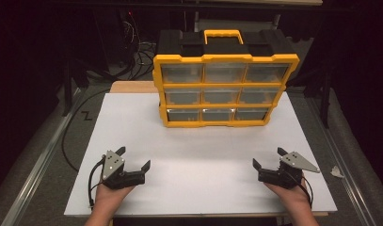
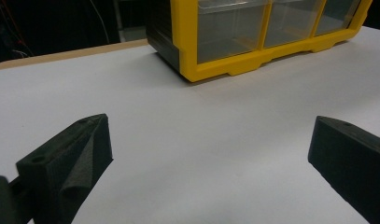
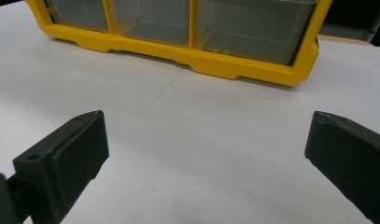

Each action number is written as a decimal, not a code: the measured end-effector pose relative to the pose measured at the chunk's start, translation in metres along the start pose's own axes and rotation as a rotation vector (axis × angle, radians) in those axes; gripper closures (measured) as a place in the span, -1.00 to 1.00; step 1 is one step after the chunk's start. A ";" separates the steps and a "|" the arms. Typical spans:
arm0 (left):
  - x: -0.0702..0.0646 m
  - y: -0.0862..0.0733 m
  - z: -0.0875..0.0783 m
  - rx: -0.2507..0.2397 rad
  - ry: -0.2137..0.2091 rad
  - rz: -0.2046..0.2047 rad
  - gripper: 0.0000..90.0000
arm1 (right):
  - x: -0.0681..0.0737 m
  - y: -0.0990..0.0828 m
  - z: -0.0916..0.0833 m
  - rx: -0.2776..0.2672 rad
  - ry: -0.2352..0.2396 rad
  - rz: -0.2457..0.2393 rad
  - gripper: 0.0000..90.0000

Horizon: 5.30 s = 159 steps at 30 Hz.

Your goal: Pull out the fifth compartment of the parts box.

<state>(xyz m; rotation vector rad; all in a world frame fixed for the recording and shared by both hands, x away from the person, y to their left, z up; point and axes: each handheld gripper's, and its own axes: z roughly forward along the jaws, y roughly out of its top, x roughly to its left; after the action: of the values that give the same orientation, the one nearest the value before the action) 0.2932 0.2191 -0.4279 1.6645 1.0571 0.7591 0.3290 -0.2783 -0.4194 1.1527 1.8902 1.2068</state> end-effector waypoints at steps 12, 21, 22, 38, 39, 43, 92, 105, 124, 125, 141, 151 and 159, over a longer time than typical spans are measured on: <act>0.003 -0.003 -0.002 -0.004 0.008 -0.010 -1.00 | 0.005 0.005 0.004 -0.009 -0.016 -0.019 -0.98; 0.003 -0.002 -0.002 -0.015 -0.007 -0.012 -1.00 | 0.001 0.009 0.018 -0.004 -0.046 0.004 -0.98; 0.003 -0.002 -0.001 -0.012 -0.008 -0.015 -1.00 | 0.001 0.010 0.020 -0.005 -0.050 0.006 -0.98; 0.006 -0.001 0.003 0.017 -0.004 -0.021 -0.99 | -0.004 0.027 0.067 0.027 -0.110 -0.026 -0.98; 0.006 -0.001 0.002 0.018 -0.003 -0.020 -0.99 | -0.004 0.029 0.070 0.026 -0.115 -0.028 -0.98; 0.006 -0.001 0.001 0.016 0.005 -0.022 -1.00 | -0.006 0.034 0.079 0.035 -0.121 -0.031 -0.98; 0.005 -0.001 -0.002 -0.013 0.025 -0.024 -1.00 | 0.015 0.027 0.060 0.167 -0.206 -0.471 -0.98; 0.002 -0.001 -0.001 -0.015 0.000 -0.008 -1.00 | 0.030 0.029 0.057 0.181 -0.236 -0.669 -0.98; 0.001 -0.001 -0.001 -0.022 -0.009 0.005 -0.99 | 0.045 0.027 0.056 0.198 -0.281 -0.892 -0.98; 0.001 -0.001 -0.001 -0.020 -0.010 0.005 -0.99 | 0.045 0.028 0.055 0.198 -0.286 -0.911 -0.98; 0.000 -0.001 0.000 -0.016 -0.015 0.008 -0.99 | 0.059 0.027 0.053 0.206 -0.308 -1.085 -0.98; 0.000 -0.001 -0.001 -0.015 -0.014 0.010 -0.99 | 0.066 0.026 0.052 0.187 -0.317 -1.176 -0.98; 0.000 -0.001 -0.001 -0.016 -0.018 0.006 -0.99 | 0.070 0.026 0.051 0.182 -0.327 -1.213 -0.98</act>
<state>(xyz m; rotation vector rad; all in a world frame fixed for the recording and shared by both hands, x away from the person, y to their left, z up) 0.2924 0.2198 -0.4289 1.6584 1.0314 0.7535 0.3503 -0.1907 -0.4191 0.0971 1.9052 0.1565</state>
